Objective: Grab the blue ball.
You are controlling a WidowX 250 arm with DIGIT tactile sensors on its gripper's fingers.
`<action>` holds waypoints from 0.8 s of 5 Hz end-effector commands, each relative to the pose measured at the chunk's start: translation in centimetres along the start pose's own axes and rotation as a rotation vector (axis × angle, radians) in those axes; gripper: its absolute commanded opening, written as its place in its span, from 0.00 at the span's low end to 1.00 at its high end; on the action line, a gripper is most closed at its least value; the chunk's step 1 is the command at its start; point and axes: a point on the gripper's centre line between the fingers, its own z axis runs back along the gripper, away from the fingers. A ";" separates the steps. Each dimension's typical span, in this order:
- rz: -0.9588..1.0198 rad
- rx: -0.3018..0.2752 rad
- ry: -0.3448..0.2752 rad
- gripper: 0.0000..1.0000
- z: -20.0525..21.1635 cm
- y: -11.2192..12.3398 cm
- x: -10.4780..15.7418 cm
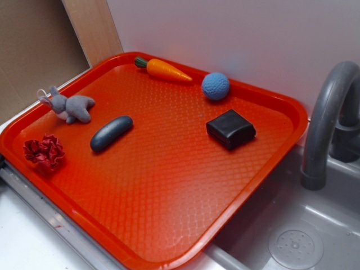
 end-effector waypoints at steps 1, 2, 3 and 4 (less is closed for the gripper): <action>0.000 0.000 0.000 1.00 0.0 0.0 0.0; -0.107 0.026 -0.115 1.00 0.2 -4.3 1.6; -0.188 -0.003 -0.199 1.00 -0.3 -7.0 2.7; -0.197 -0.029 -0.296 1.00 -1.2 -9.1 3.3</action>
